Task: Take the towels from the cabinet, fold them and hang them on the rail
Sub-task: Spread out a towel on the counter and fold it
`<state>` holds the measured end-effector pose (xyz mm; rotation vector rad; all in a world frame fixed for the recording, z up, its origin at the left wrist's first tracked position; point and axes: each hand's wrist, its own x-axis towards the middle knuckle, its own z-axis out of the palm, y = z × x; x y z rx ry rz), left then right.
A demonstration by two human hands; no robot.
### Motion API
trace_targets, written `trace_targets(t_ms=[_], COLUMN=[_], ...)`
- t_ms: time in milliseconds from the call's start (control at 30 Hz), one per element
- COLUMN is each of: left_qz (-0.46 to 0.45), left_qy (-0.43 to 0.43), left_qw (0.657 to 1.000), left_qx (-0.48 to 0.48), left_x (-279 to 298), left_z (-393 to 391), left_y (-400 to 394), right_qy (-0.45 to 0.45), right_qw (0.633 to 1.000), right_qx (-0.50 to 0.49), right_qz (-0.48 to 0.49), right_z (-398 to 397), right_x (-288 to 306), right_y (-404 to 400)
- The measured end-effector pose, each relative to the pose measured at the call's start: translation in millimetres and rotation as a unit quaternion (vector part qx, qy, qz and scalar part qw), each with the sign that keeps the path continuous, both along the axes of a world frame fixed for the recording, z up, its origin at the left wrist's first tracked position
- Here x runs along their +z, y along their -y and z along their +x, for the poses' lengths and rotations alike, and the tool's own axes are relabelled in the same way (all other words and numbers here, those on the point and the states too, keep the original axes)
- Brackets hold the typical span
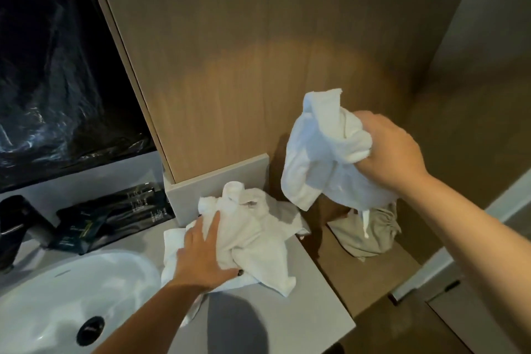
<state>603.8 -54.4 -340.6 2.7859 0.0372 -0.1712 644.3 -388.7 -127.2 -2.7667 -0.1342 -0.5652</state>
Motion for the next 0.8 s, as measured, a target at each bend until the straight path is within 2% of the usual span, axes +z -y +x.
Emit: trace_targets(t_ms=[67,133,267,333,500,567,667,733,800], left_qz=[0.02,0.012,-0.164,-0.208,-0.23,-0.195,-0.111,-0.03,0.043], left_qy=[0.015,0.039,0.11,0.155,0.321,0.396,0.465,0.451,0.379], left_qw=[1.0,0.999,0.977,0.96,0.912,0.894,0.878,0.891,0.917], left_qx=[0.01,0.012,0.085,0.108,0.114,0.081,0.023,-0.047,-0.119], left_x=[2.2,13.7,54.8,90.6,209.8,244.4,251.9,225.9,169.5], left_z=[11.5,26.2,43.0,50.3,51.3,42.3,37.8,42.3,42.4], left_y=[-7.8,-11.7,-11.8,-7.0,6.0,7.1,5.7,12.4,19.3], right_qy=[-0.007,-0.016,-0.05,-0.059,-0.041,-0.033,-0.03,-0.038,-0.052], right_qw=[0.999,0.999,0.998,0.997,0.997,0.998,0.998,0.998,0.997], right_qx=[-0.002,-0.005,-0.023,-0.033,-0.049,-0.051,-0.039,-0.035,-0.029], right_qz=[-0.033,-0.027,0.021,0.034,0.036,0.03,0.029,0.035,0.043], right_z=[-4.6,-11.5,-25.6,-28.5,-27.2,-23.9,-21.3,-19.1,-18.8], right_x=[-9.7,-19.7,-25.9,-22.1,-9.1,-6.6,-5.8,-6.4,-7.1], right_y=[6.3,8.7,16.1,20.6,20.1,16.7,10.2,8.0,4.7])
